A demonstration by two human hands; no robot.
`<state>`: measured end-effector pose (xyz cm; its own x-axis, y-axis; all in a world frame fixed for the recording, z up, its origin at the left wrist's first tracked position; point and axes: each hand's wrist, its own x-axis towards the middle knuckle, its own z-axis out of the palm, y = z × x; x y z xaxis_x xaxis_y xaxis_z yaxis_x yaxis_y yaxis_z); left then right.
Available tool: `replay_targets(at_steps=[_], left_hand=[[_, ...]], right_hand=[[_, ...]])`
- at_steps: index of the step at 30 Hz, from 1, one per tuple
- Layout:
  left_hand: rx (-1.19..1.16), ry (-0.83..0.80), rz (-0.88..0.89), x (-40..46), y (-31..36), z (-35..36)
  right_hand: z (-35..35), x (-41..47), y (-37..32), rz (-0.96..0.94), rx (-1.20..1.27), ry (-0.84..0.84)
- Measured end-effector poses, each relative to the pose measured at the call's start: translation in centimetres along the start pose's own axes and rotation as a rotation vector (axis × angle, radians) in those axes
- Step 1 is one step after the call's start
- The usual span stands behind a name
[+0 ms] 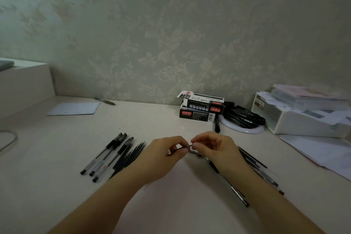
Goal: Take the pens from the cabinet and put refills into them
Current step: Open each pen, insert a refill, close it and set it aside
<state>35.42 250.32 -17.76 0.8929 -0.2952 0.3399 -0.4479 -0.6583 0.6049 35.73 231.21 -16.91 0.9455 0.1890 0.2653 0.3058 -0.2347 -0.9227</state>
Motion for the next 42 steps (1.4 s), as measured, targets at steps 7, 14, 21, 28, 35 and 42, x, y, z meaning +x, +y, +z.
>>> replay_targets(at_steps=[7, 14, 21, 28, 35, 42], left_hand=[[0.117, 0.02, 0.075, -0.1, 0.1, 0.0], [0.177, -0.012, 0.138, 0.1, 0.4, -0.1], [0.183, 0.029, 0.147, 0.1, 0.7, -0.1], [0.17, 0.038, 0.158, 0.0, 0.7, -0.2], [0.159, 0.055, 0.151, 0.0, 0.7, -0.3], [0.16, 0.059, 0.143, 0.0, 0.7, -0.2]], right_hand=[[-0.3, -0.1, 0.0, 0.007, -0.01, -0.072], [-0.4, 0.0, 0.5, -0.013, -0.147, -0.089], [0.0, 0.0, 0.8, -0.014, -0.322, -0.034], [0.0, 0.0, 0.8, -0.005, -0.264, -0.045], [-0.1, 0.3, 0.9, -0.019, -0.25, -0.065], [0.0, 0.1, 0.9, -0.021, -0.279, -0.072]])
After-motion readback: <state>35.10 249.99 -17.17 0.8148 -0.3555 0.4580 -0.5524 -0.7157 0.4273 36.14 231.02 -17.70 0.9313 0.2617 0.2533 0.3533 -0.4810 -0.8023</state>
